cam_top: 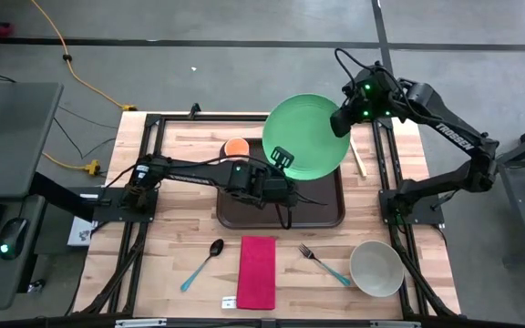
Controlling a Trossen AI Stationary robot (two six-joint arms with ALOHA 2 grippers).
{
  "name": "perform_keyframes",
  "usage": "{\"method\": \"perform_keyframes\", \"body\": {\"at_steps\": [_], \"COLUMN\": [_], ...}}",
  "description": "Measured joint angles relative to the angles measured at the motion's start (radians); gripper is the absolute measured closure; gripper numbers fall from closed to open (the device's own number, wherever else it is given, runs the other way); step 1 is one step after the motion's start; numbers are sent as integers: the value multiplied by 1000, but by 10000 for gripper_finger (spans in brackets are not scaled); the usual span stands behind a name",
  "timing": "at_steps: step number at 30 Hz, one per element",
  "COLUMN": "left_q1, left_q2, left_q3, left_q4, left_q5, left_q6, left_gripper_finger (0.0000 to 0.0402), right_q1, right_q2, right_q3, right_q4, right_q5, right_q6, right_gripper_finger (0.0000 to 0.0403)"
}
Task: Set up tray
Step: Put the green plate on the brown serving tray to the bottom right of the yellow cup
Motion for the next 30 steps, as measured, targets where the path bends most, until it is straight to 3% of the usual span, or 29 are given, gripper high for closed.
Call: {"method": "perform_keyframes", "body": {"at_steps": [30], "left_q1": [1], "left_q2": [-2], "left_q3": [1], "left_q4": [-10], "left_q5": [50], "left_q6": [0], "left_gripper_finger": [390], "right_q1": [0], "right_q2": [2], "right_q3": [0], "right_q4": [-41], "right_q5": [64], "right_q6": [-27], "right_gripper_finger": [399]}}
